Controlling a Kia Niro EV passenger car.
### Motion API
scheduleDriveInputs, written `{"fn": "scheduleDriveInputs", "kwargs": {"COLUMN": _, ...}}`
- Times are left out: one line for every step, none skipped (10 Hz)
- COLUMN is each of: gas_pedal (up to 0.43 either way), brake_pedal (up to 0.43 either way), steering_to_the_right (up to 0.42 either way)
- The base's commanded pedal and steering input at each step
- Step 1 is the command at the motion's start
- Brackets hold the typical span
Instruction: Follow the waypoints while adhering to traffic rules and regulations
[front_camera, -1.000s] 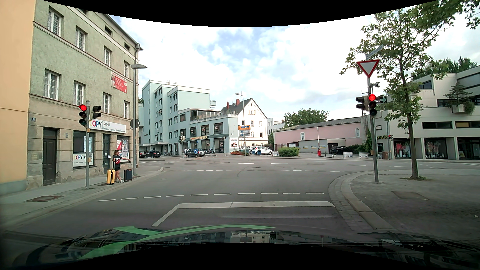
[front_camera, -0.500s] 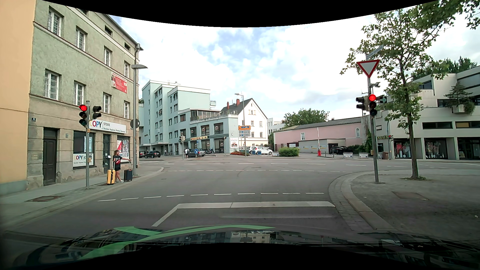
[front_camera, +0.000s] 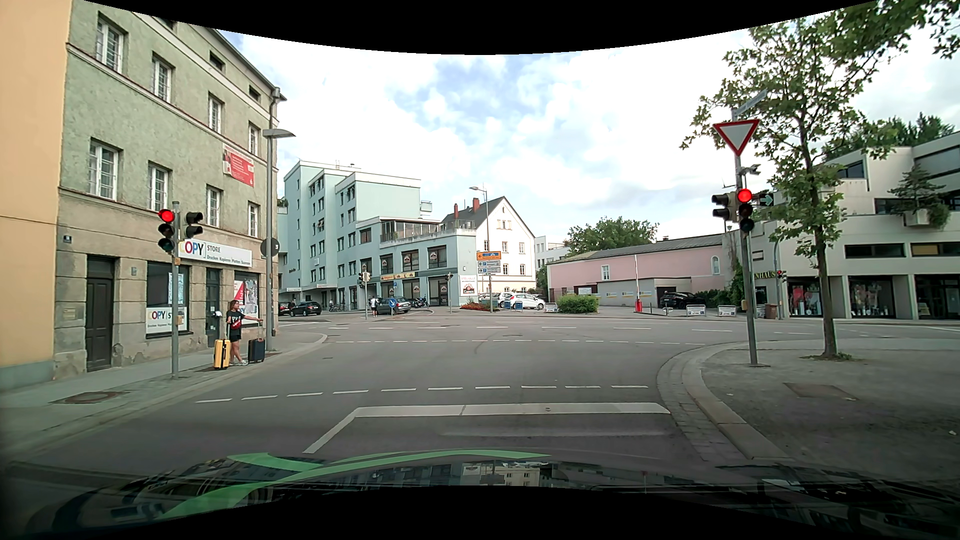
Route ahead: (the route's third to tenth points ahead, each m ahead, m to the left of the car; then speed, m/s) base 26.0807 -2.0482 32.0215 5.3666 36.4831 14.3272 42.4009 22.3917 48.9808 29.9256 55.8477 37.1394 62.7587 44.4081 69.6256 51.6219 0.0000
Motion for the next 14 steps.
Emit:
{"fn": "scheduleDriveInputs", "kwargs": {"gas_pedal": 0.000, "brake_pedal": 0.463, "steering_to_the_right": 0.005}}
{"fn": "scheduleDriveInputs", "kwargs": {"gas_pedal": 0.000, "brake_pedal": 0.463, "steering_to_the_right": 0.005}}
{"fn": "scheduleDriveInputs", "kwargs": {"gas_pedal": 0.000, "brake_pedal": 0.457, "steering_to_the_right": 0.005}}
{"fn": "scheduleDriveInputs", "kwargs": {"gas_pedal": 0.000, "brake_pedal": 0.463, "steering_to_the_right": 0.006}}
{"fn": "scheduleDriveInputs", "kwargs": {"gas_pedal": 0.000, "brake_pedal": 0.463, "steering_to_the_right": 0.005}}
{"fn": "scheduleDriveInputs", "kwargs": {"gas_pedal": 0.000, "brake_pedal": 0.463, "steering_to_the_right": 0.005}}
{"fn": "scheduleDriveInputs", "kwargs": {"gas_pedal": 0.000, "brake_pedal": 0.463, "steering_to_the_right": 0.005}}
{"fn": "scheduleDriveInputs", "kwargs": {"gas_pedal": 0.000, "brake_pedal": 0.463, "steering_to_the_right": 0.005}}
{"fn": "scheduleDriveInputs", "kwargs": {"gas_pedal": 0.000, "brake_pedal": 0.463, "steering_to_the_right": 0.006}}
{"fn": "scheduleDriveInputs", "kwargs": {"gas_pedal": 0.000, "brake_pedal": 0.463, "steering_to_the_right": 0.005}}
{"fn": "scheduleDriveInputs", "kwargs": {"gas_pedal": 0.000, "brake_pedal": 0.463, "steering_to_the_right": 0.005}}
{"fn": "scheduleDriveInputs", "kwargs": {"gas_pedal": 0.000, "brake_pedal": 0.463, "steering_to_the_right": 0.006}}
{"fn": "scheduleDriveInputs", "kwargs": {"gas_pedal": 0.000, "brake_pedal": 0.463, "steering_to_the_right": 0.006}}
{"fn": "scheduleDriveInputs", "kwargs": {"gas_pedal": 0.000, "brake_pedal": 0.463, "steering_to_the_right": 0.006}}
